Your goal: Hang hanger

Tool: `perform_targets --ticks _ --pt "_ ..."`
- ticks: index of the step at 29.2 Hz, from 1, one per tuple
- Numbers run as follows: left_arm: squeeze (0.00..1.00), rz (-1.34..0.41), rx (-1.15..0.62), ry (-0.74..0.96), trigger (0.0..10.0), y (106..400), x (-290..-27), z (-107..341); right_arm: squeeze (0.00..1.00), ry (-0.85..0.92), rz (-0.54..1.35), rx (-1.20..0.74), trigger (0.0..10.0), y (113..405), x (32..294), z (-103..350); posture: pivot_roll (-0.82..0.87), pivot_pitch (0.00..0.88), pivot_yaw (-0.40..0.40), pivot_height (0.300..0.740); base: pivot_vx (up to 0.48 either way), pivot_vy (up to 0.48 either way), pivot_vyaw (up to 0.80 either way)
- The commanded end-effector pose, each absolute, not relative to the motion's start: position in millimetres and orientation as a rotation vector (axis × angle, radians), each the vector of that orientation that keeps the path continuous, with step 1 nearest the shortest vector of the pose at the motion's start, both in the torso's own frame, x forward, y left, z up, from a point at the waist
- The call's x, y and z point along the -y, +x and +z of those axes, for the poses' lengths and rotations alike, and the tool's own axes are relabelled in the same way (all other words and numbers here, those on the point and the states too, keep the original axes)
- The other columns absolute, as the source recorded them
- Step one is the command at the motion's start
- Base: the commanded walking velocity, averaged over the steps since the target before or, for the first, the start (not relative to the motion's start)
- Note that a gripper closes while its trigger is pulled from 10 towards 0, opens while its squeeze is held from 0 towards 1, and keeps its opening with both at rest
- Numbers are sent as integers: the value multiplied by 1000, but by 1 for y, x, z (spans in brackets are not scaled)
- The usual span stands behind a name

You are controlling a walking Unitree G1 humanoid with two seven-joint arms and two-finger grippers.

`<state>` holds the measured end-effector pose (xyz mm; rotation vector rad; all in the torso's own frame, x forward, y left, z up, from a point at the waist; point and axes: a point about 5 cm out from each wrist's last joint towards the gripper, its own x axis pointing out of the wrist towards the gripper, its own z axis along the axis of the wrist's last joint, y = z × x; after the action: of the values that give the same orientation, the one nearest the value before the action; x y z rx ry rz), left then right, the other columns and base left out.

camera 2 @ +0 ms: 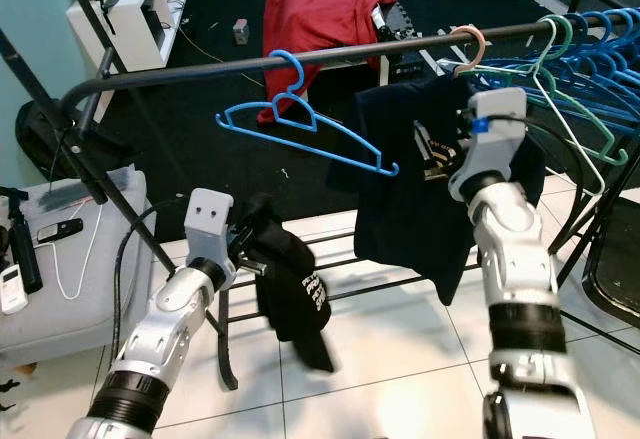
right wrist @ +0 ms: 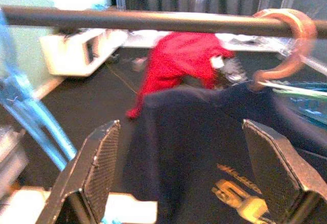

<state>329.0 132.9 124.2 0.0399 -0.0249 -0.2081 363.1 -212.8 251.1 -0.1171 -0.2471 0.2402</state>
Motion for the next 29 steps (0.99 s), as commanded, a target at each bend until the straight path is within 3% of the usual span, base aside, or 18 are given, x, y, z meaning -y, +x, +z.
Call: perform_targets --ticks 1,4,14,22,29 --pt "0 -190 33 48 10000 330 -139 127 0 -116 280 240 10000 364 209 250 -85 165 44 740 0 0 0" --pt "0 -188 47 52 10000 330 -139 131 0 -134 421 245 10000 375 205 257 -75 174 47 740 0 0 0" --pt "0 -177 59 63 10000 327 -146 133 0 -182 466 192 10000 392 219 263 -58 190 26 740 0 0 0" --pt "0 -192 73 50 10000 321 -140 133 0 39 621 265 10000 400 198 278 -46 203 -2 740 0 0 0" --pt "0 -207 71 51 10000 315 -136 131 0 119 708 291 10000 402 181 280 -36 215 -14 740 0 0 0"
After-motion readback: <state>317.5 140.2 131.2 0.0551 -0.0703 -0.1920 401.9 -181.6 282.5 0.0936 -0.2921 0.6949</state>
